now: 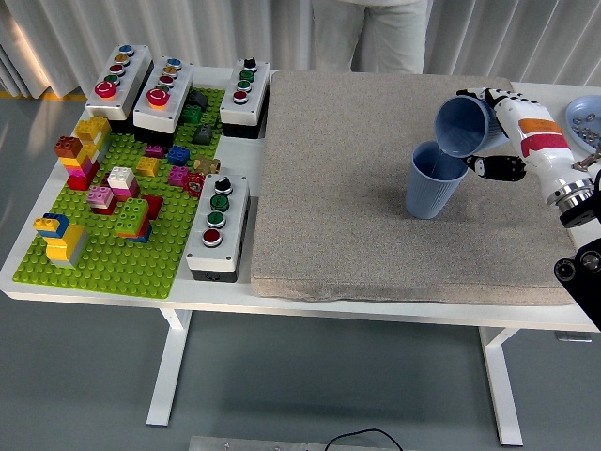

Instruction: Pick cup pour cup place

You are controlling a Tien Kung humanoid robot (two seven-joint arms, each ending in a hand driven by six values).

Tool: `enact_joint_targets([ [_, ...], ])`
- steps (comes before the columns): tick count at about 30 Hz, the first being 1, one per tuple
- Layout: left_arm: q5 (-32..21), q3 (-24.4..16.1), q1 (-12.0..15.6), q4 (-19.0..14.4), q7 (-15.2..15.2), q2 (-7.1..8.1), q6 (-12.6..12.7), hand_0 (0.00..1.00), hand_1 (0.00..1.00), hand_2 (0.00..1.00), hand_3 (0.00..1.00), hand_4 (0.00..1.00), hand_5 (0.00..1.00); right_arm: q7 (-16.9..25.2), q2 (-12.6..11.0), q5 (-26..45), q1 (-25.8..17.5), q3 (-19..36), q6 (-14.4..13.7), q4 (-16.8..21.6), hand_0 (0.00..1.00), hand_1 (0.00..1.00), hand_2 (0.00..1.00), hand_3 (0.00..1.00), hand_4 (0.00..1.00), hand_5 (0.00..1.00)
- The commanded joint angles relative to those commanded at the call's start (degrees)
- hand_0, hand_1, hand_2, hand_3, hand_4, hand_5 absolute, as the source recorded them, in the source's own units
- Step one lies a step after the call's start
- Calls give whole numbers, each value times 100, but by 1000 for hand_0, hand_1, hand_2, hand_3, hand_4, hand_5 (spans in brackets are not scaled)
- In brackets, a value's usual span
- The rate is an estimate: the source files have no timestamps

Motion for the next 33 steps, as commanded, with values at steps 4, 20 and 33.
enact_joint_targets([
  [4, -11, 10, -3, -1, -3, 1, 0, 726, 781, 823, 691, 507, 948, 20, 5, 104, 16, 5, 78, -88, 806, 634, 529, 559, 617, 18],
  [20, -15, 14, -21, 1, -7, 2, -2, 726, 781, 824, 692, 508, 948, -81, -13, 38, 27, 102, 228, -124, 808, 630, 528, 556, 610, 2],
  [33, -17, 14, -23, 2, -9, 4, -4, 726, 781, 823, 692, 508, 949, -89, -49, -75, 63, 15, 104, -73, 811, 629, 527, 553, 607, 2],
])
